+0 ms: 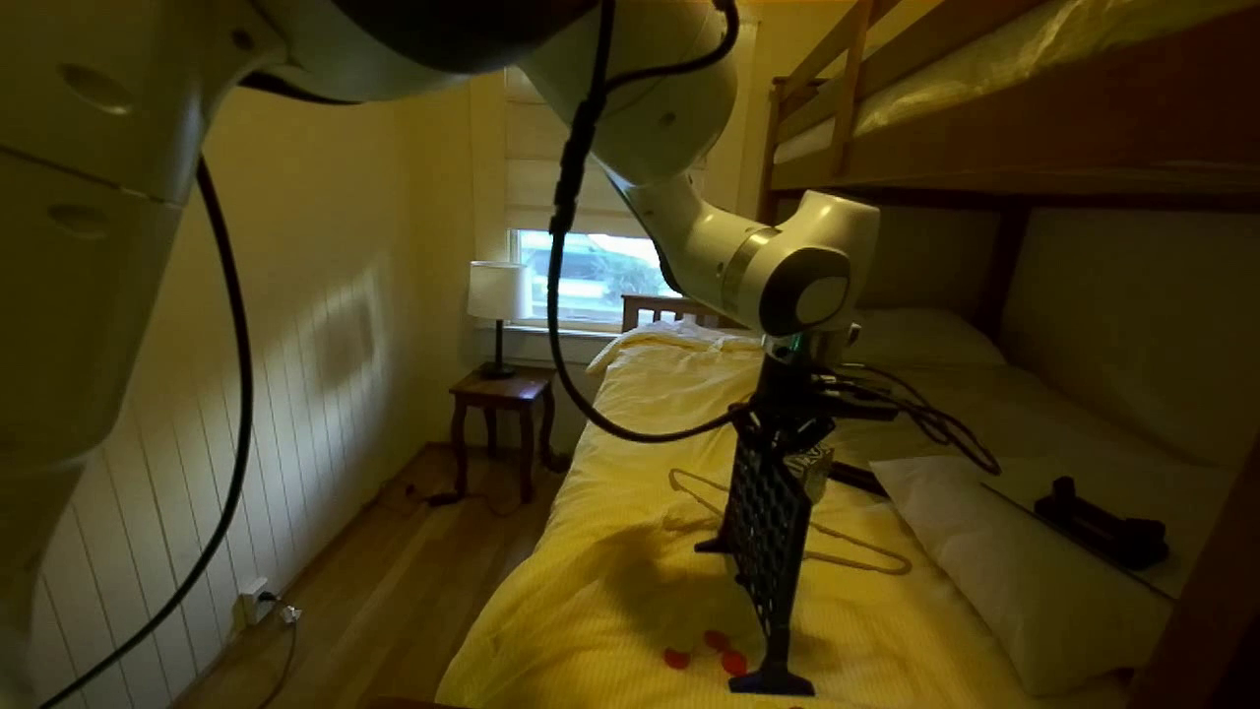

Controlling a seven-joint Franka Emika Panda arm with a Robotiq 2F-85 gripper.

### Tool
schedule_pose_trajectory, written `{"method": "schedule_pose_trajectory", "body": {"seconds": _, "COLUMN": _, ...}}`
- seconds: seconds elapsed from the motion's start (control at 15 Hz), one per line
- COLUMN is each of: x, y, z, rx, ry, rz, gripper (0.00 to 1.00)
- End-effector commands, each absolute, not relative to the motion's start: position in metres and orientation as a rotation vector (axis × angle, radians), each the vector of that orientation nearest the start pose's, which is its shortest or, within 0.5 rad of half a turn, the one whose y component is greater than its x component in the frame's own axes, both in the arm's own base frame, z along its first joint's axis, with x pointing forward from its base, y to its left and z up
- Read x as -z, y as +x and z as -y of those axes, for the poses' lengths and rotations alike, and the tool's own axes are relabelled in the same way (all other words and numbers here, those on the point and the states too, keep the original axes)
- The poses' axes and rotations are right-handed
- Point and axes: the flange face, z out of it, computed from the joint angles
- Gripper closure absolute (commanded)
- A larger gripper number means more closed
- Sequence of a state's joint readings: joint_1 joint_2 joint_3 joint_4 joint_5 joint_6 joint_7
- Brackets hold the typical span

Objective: Move the blue object slightly to the left and then pick up the orange object and put it in the blue object

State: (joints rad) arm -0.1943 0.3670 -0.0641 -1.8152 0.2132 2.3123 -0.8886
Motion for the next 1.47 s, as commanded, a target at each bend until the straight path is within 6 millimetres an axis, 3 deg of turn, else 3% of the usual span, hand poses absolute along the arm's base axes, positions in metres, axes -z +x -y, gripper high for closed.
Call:
{"method": "schedule_pose_trajectory", "body": {"seconds": 0.0, "x": -0.356, "y": 0.642, "z": 0.156, "rx": 0.301, "ry": -3.013, "rz": 0.494, "gripper": 0.96}}
{"method": "schedule_pose_trajectory", "body": {"seconds": 0.4, "x": -0.372, "y": 0.648, "z": 0.160, "rx": 0.377, "ry": -3.042, "rz": 0.087, "gripper": 0.96}}
{"method": "schedule_pose_trajectory", "body": {"seconds": 0.8, "x": -0.388, "y": 0.650, "z": 0.171, "rx": 0.459, "ry": -3.046, "rz": -0.160, "gripper": 0.96}}
{"method": "schedule_pose_trajectory", "body": {"seconds": 1.07, "x": -0.392, "y": 0.657, "z": 0.165, "rx": 0.439, "ry": -3.014, "rz": -0.109, "gripper": 0.96}}
{"method": "schedule_pose_trajectory", "body": {"seconds": 1.4, "x": -0.396, "y": 0.667, "z": 0.132, "rx": 0.432, "ry": -3.018, "rz": -0.005, "gripper": 0.96}}
